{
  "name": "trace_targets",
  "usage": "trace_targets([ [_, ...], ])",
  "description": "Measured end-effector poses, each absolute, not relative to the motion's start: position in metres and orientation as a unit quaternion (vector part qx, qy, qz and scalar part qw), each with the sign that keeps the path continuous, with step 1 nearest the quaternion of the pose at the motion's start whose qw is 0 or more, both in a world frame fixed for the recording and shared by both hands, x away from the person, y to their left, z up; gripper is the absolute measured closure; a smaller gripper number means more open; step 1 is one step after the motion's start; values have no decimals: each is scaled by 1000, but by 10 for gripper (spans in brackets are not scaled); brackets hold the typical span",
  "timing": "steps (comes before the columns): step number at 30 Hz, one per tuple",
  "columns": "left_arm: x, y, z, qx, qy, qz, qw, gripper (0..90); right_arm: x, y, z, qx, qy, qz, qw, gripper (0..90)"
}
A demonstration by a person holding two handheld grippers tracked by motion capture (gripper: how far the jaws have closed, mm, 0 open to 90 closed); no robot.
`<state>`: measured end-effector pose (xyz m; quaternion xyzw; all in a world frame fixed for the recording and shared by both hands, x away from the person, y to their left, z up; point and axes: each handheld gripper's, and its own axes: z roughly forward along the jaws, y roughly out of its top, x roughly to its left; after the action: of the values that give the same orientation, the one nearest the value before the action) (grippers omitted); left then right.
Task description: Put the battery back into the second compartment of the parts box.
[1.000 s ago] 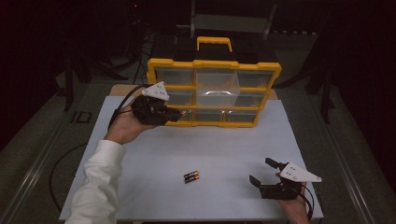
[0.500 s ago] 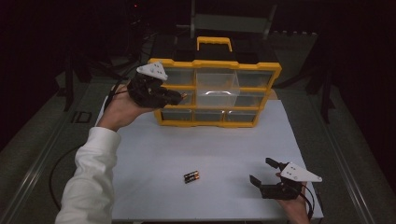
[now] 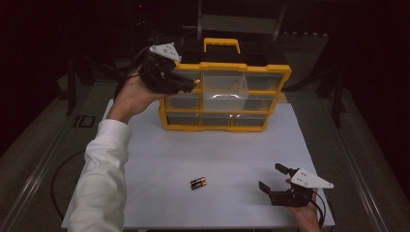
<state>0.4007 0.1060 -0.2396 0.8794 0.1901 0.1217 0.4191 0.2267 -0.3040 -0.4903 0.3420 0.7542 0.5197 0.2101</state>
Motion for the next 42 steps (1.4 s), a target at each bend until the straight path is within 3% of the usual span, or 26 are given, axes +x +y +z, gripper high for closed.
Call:
trace_targets([
  [25, 420, 51, -236, 868, 225, 117, 427, 761, 228, -303, -491, 338, 757, 520, 209, 85],
  [26, 420, 51, -237, 864, 230, 115, 433, 616, 227, -303, -491, 338, 756, 520, 208, 85],
  [27, 420, 50, -237, 861, 243, 126, 428, 386, 227, -303, -491, 337, 756, 521, 209, 85],
  [28, 421, 50, -238, 859, 257, 139, 420, 224, 227, -304, -491, 339, 755, 521, 208, 85],
  [29, 421, 52, -239, 859, 261, 135, 420, 135, 227, -304, -490, 339, 754, 522, 209, 85],
  [33, 419, 62, -244, 861, 267, 138, 411, 52, 227, -305, -490, 339, 754, 523, 208, 85],
  [42, 407, 80, -257, 866, 270, 148, 395, 30, 227, -303, -490, 338, 756, 521, 209, 85],
])
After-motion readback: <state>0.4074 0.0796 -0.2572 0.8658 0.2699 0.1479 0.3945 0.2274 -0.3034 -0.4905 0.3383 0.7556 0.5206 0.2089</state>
